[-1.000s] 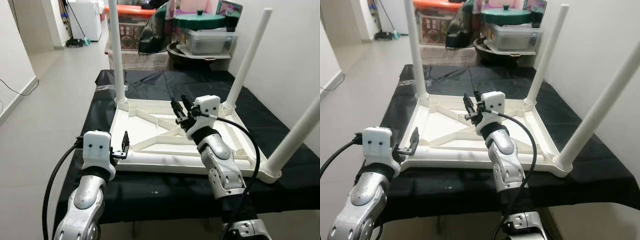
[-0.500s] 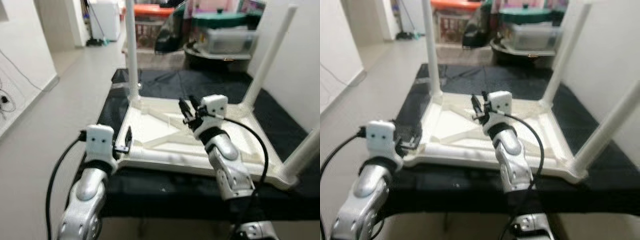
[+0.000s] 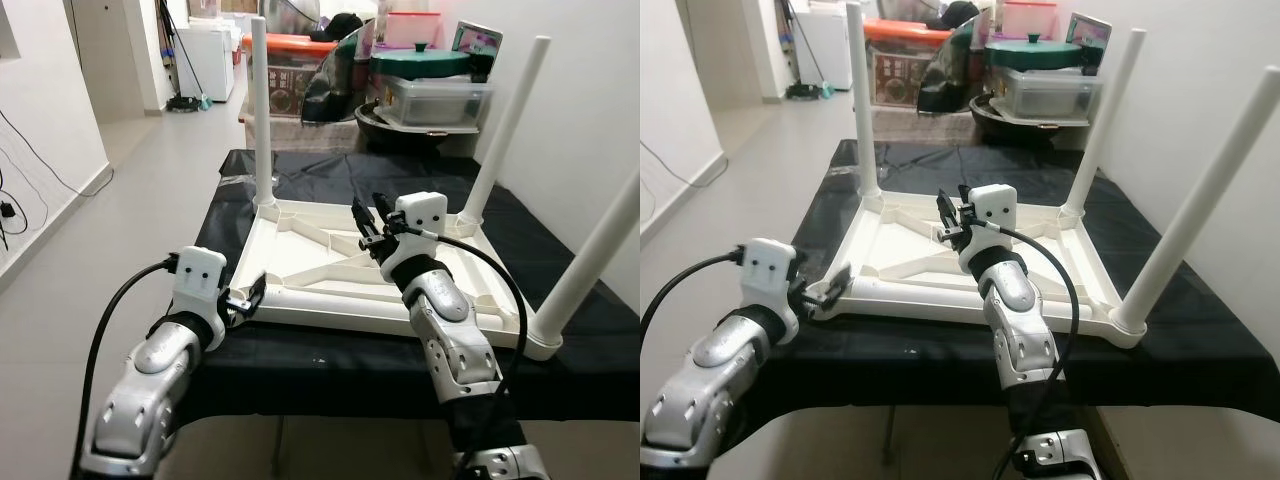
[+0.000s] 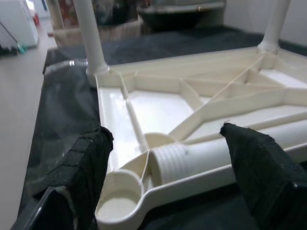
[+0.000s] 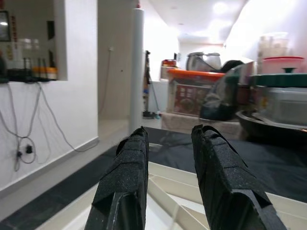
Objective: Building children table
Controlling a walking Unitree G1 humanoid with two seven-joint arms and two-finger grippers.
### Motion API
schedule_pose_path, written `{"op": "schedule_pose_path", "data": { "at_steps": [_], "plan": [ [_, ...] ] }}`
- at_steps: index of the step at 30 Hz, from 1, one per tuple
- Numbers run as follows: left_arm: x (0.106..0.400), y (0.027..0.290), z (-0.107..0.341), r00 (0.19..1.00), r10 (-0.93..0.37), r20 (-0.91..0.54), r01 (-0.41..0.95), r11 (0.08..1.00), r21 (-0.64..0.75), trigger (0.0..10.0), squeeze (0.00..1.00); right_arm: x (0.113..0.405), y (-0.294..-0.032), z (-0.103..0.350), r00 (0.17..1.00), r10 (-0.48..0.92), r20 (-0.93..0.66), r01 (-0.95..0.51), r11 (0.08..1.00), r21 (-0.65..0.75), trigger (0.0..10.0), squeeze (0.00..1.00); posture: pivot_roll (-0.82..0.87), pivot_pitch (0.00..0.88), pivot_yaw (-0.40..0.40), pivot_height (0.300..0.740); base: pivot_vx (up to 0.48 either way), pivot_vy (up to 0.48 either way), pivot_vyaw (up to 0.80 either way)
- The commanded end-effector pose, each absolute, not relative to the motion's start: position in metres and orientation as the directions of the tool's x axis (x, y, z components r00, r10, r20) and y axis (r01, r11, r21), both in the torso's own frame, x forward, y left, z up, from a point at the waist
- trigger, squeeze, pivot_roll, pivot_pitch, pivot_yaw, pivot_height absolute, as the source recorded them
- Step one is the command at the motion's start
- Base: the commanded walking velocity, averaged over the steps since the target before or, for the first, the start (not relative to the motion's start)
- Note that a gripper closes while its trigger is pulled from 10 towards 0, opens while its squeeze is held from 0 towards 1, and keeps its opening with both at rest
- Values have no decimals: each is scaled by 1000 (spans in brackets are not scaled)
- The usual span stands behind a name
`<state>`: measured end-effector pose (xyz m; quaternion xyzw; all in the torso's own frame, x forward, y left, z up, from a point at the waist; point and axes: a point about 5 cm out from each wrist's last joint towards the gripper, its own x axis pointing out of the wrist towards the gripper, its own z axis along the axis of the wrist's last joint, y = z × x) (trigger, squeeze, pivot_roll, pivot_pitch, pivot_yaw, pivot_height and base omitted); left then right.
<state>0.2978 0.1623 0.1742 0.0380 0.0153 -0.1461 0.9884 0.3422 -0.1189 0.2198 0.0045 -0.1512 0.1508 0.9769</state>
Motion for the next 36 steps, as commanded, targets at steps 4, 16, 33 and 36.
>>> {"op": "schedule_pose_path", "data": {
  "at_steps": [4,16,33,36],
  "plan": [
    [306,168,167,931,-353,-93,357,933,36,10000,0,337,-122,218,919,279,278,-280,959,-34,10000,0,106,46,-43,740,0,0,0],
    [336,180,176,882,-452,-133,442,892,-97,10000,0,325,-124,214,927,274,257,-276,961,-29,10000,0,90,106,-28,740,0,0,0],
    [363,194,161,806,-539,-243,378,785,-490,10000,0,321,-128,219,933,282,226,-281,959,-38,10000,0,72,123,-30,740,0,0,0],
    [363,195,157,800,-542,-257,370,783,-500,10000,0,321,-129,219,934,279,223,-278,960,-38,10000,0,66,124,-29,740,0,0,0]
  ]
}}
